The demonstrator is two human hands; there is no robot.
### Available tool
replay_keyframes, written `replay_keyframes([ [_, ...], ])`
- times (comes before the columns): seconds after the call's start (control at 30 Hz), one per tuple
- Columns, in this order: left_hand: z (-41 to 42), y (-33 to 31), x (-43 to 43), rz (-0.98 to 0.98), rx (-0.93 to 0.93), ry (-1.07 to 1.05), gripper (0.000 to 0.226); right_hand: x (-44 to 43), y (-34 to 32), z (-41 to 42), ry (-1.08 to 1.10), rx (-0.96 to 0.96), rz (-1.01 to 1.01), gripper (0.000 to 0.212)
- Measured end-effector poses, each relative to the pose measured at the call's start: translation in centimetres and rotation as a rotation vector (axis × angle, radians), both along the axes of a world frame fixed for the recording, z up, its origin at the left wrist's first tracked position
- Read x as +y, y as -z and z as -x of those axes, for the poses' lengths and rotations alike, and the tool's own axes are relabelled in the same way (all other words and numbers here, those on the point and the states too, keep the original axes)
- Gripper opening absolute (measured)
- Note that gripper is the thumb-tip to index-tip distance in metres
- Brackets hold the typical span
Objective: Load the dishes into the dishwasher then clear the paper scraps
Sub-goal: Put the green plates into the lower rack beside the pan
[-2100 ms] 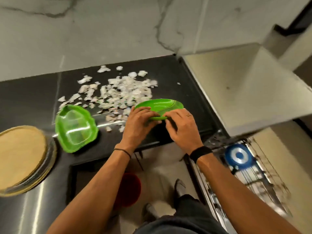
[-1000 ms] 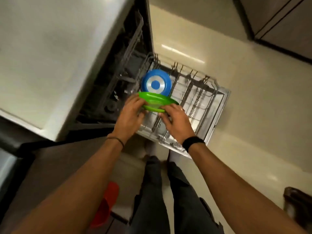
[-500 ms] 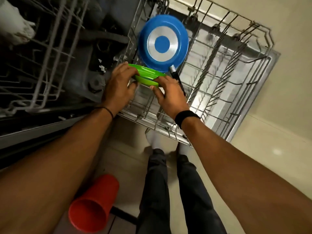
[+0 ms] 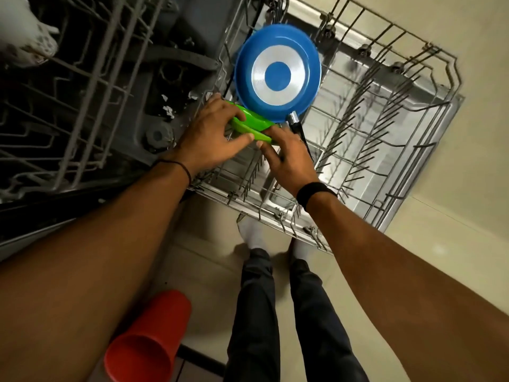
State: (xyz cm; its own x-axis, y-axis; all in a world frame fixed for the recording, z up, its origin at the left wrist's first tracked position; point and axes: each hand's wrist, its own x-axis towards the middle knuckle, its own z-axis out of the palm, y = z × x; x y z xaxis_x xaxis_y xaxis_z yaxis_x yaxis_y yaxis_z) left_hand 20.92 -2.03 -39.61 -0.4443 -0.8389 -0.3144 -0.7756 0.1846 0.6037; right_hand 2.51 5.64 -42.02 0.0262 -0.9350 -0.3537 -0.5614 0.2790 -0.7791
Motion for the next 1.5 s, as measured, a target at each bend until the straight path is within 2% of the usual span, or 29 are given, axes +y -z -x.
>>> replay_keyframes([
  [0.2,1.3,0.7,-0.2,0.018,0.102,-0.219,0.045,-1.1,-0.7,0.5,0.083,-0.025,-0.03,0.036],
  [0.33,3.3,1.4,-1.6,-0.02,0.078,-0.346,0.05,-3.4,-0.5,1.2,0.081,-0.025,-0.085,0.034],
  [0.5,5.2,2.5,-3.8,-0.13,-0.01,-0.383,0.061,-5.1,0.8,2.6,0.043,0.007,-0.191,0.036],
  [0.67,6.1,2.2,-4.0,-0.133,-0.013,-0.412,0.066,-5.7,0.6,3.2,0.086,-0.035,-0.266,0.047],
  [0.87,6.1,0.1,-1.6,-0.082,-0.003,-0.453,0.064,-3.9,-1.5,3.4,0.206,-0.087,-0.259,0.051],
  [1.0,7.0,-3.9,0.5,-0.182,0.136,-0.534,0.058,-2.3,-5.5,4.4,0.283,-0.158,-0.281,0.05],
  [1.13,8.4,-10.4,3.0,-0.289,0.198,-0.574,0.052,-0.2,-11.7,5.6,0.382,-0.282,-0.315,0.05],
  [1.2,9.1,-14.7,4.7,-0.311,0.249,-0.614,0.048,1.1,-16.0,6.3,0.424,-0.36,-0.326,0.049],
  [1.33,10.0,-23.8,8.9,-0.386,0.357,-0.69,0.049,4.1,-26.2,7.7,0.469,-0.464,-0.335,0.031],
  [1.5,11.0,-34.0,15.0,-0.396,0.51,-0.782,0.045,8.5,-37.8,9.1,0.47,-0.575,-0.307,0.04],
])
